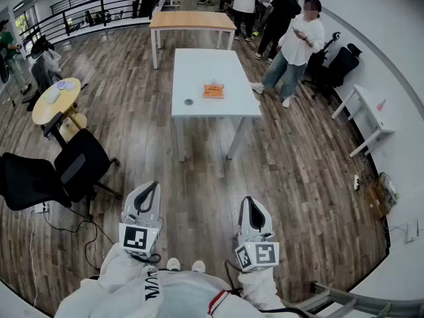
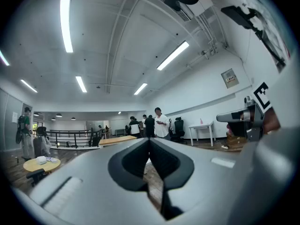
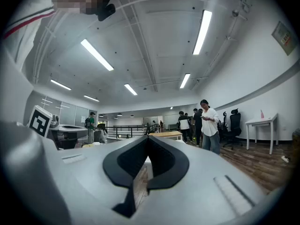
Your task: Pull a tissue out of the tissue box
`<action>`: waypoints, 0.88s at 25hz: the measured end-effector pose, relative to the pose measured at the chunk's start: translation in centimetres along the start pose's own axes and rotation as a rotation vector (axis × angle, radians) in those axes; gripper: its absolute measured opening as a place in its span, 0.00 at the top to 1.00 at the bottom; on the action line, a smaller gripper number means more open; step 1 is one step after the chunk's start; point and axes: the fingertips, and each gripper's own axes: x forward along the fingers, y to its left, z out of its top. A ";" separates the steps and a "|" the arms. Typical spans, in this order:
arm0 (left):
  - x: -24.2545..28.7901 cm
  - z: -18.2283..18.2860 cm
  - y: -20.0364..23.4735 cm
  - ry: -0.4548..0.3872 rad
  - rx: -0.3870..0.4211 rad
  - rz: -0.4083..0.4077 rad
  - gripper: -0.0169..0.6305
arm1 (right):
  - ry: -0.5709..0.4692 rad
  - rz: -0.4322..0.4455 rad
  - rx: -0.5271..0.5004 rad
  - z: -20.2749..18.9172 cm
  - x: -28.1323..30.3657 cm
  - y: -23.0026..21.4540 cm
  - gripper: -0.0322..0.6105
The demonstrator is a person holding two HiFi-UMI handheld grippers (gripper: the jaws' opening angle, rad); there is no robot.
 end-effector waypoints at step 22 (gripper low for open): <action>1.0 1.5 -3.2 -0.001 0.023 -0.013 0.97 | -0.009 -0.001 0.015 0.1 -1.6 -2.3 0.95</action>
